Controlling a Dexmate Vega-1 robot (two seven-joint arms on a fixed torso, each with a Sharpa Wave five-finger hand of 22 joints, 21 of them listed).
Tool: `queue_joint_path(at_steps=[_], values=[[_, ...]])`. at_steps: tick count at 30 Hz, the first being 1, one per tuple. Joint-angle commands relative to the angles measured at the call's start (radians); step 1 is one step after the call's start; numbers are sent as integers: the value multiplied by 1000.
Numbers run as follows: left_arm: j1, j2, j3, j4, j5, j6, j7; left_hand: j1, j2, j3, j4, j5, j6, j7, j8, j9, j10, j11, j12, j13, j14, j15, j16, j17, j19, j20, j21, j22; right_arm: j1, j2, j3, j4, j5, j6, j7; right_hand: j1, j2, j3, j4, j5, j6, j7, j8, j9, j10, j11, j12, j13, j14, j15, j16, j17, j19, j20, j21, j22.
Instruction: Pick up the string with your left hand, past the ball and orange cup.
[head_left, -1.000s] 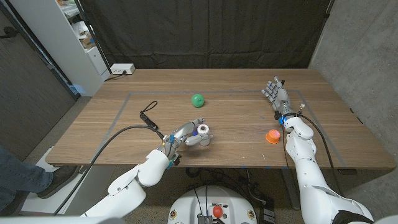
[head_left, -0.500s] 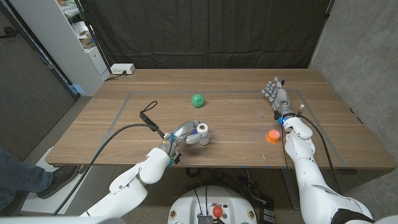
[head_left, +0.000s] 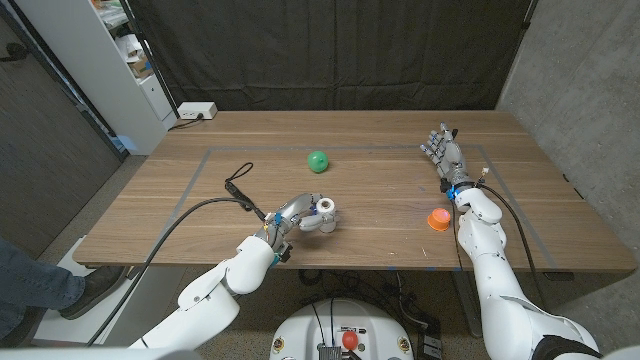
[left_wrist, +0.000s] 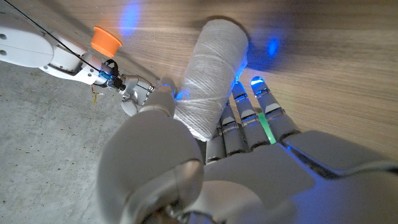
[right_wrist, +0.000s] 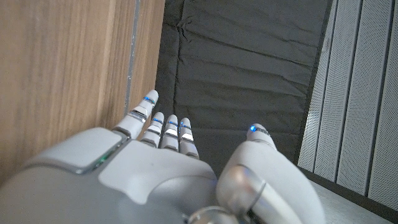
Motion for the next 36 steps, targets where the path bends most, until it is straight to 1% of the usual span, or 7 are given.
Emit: queue_joint_path(at_steps=[1,3,8,16,22,26,36], values=[[3,-10,-1,-3,7,7,15,62,22,16,-7,4,21,-4,7,5,19,-4,11,7,17,-2,11,4,30,-2,19,4,-10,-1,0,-16,-2,-8,-2,6,0,-3,-1,6,7,-5,-2,6,8,5,1,6,5,7,-1,0,5,1,-3,1],[5,-10,-7,2,-8,-8,14,93,35,23,-9,7,21,-2,6,7,27,-11,14,10,26,-5,15,6,42,-4,26,4,-13,-1,0,-24,-2,-13,-2,6,0,-3,-1,6,8,-5,-1,6,8,4,1,6,5,7,-1,0,5,2,-3,1],[9,-9,-12,-1,-12,-10,15,148,57,32,-9,10,35,-3,12,14,36,-11,16,17,47,-7,28,11,78,-7,46,5,-22,1,-1,-41,-3,-20,-4,6,0,-4,-1,7,7,-5,-2,6,9,5,2,6,6,7,0,0,5,1,-3,1],[16,-16,-18,3,-23,-26,30,200,75,34,-9,12,48,0,18,22,54,-12,22,27,72,-13,46,19,120,-10,71,7,-34,3,-3,-71,-4,-29,-6,6,1,-4,-2,7,8,-4,-1,6,8,4,1,6,6,7,0,0,6,1,-3,1],[18,-24,-20,13,-29,-40,46,270,98,37,-12,15,63,1,25,32,73,-18,30,39,101,-22,75,36,168,-27,104,10,-45,6,-4,-93,-5,-35,-9,6,2,-5,-2,7,8,-2,-2,6,9,4,2,6,6,7,0,0,6,1,-4,1],[22,-23,-24,8,-29,-42,51,311,106,33,-10,15,77,-2,32,39,88,-13,37,48,117,-29,97,52,198,-36,128,13,-51,7,-3,-104,-4,-39,-9,6,2,-6,-2,7,8,-2,-1,6,10,4,2,6,6,7,0,0,6,2,-4,1],[18,-18,-30,1,-37,-26,29,312,110,25,2,15,81,2,34,43,86,-9,37,53,118,-26,101,56,203,-42,138,15,-60,10,-5,-132,-3,-44,-8,7,2,-7,-3,8,9,-1,-1,6,11,3,2,6,7,6,0,0,8,1,-4,1]])
